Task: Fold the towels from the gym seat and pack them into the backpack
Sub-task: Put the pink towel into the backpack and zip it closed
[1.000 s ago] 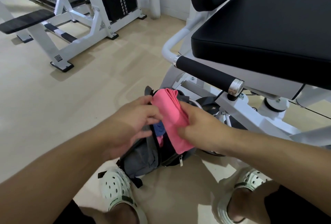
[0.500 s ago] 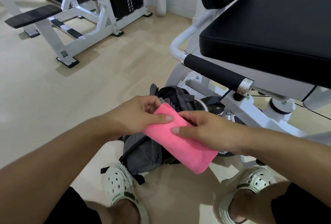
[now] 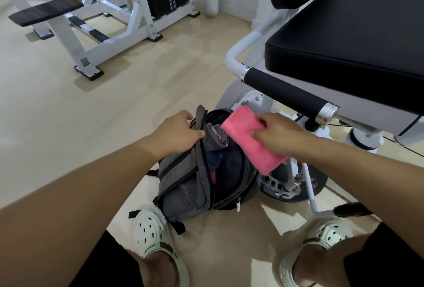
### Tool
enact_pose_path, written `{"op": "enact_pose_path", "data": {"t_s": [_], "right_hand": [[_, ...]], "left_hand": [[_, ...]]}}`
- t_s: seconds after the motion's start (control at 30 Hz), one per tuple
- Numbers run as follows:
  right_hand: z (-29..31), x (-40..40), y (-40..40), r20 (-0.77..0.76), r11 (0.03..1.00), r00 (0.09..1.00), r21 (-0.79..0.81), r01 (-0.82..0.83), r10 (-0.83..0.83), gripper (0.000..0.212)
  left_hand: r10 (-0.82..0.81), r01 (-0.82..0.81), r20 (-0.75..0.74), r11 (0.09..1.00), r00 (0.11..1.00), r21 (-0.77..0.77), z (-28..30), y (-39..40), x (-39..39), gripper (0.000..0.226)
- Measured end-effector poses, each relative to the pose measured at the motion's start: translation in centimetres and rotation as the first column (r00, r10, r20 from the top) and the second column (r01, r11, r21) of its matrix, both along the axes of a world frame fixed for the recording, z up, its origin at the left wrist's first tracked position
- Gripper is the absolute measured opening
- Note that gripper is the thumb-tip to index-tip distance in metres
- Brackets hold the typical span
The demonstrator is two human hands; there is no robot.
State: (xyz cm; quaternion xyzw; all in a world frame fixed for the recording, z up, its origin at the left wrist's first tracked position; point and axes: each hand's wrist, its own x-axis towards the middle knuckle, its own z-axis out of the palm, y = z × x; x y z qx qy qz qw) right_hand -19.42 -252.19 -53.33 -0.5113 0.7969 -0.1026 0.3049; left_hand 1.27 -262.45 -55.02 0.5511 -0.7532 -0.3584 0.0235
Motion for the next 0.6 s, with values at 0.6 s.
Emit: {"op": "enact_pose_path", "data": {"t_s": [0.6], "right_hand": [[-10.0, 4.5, -5.1, 0.242, 0.968, 0.943, -0.045, 0.246, -0.228, 0.058]], "left_hand": [[0.101, -0.091, -0.039, 0.977, 0.994, 0.194, -3.2, -0.6, -2.7, 0.028]]}}
